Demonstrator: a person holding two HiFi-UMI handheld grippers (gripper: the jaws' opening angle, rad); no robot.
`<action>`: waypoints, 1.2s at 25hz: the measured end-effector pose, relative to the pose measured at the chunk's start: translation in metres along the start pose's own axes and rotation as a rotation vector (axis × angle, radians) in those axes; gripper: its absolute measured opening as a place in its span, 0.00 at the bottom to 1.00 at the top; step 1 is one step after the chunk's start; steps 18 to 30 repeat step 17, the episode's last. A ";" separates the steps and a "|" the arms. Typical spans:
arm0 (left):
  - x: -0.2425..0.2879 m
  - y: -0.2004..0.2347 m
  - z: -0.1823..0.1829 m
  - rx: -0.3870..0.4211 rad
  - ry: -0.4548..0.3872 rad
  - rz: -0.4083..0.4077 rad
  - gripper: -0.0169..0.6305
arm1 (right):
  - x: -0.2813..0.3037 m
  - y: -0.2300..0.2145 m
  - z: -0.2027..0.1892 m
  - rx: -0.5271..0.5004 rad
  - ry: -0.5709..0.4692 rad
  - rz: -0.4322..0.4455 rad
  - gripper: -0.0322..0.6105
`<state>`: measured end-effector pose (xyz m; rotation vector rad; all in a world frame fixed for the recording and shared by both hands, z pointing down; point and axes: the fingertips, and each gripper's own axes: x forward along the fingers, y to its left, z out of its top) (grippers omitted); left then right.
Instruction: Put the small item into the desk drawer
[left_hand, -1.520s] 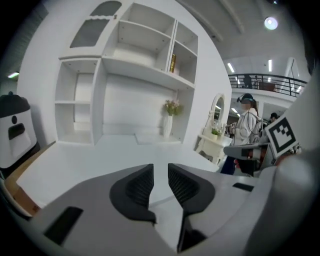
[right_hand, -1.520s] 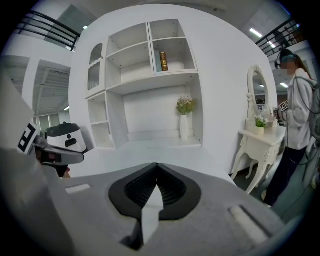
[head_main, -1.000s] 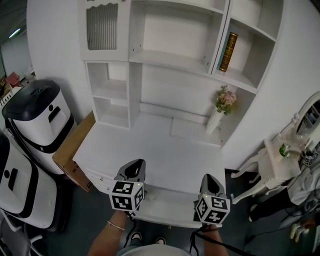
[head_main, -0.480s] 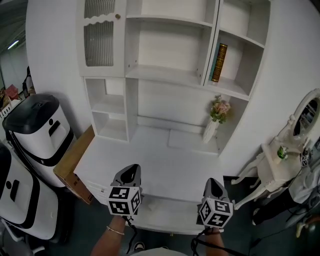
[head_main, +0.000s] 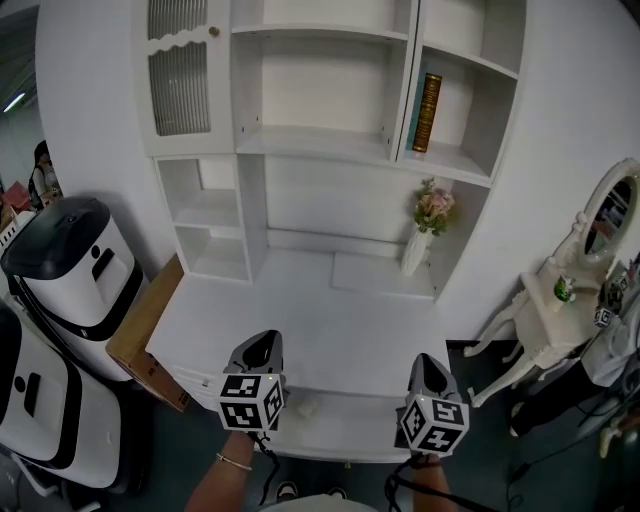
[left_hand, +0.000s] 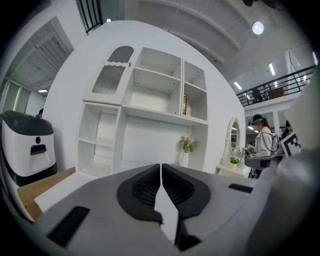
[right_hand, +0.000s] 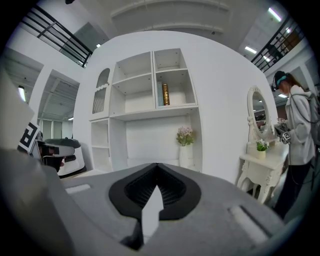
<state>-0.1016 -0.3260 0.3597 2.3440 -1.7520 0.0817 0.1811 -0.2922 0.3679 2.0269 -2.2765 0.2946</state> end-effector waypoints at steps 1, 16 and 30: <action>0.001 -0.002 -0.001 0.004 0.003 -0.005 0.05 | 0.000 -0.002 -0.001 0.005 0.000 -0.005 0.06; 0.014 -0.003 -0.014 -0.001 0.041 -0.022 0.05 | 0.005 -0.006 -0.003 0.005 0.010 -0.021 0.06; 0.015 -0.003 -0.014 -0.002 0.043 -0.022 0.05 | 0.005 -0.006 -0.003 0.005 0.012 -0.022 0.06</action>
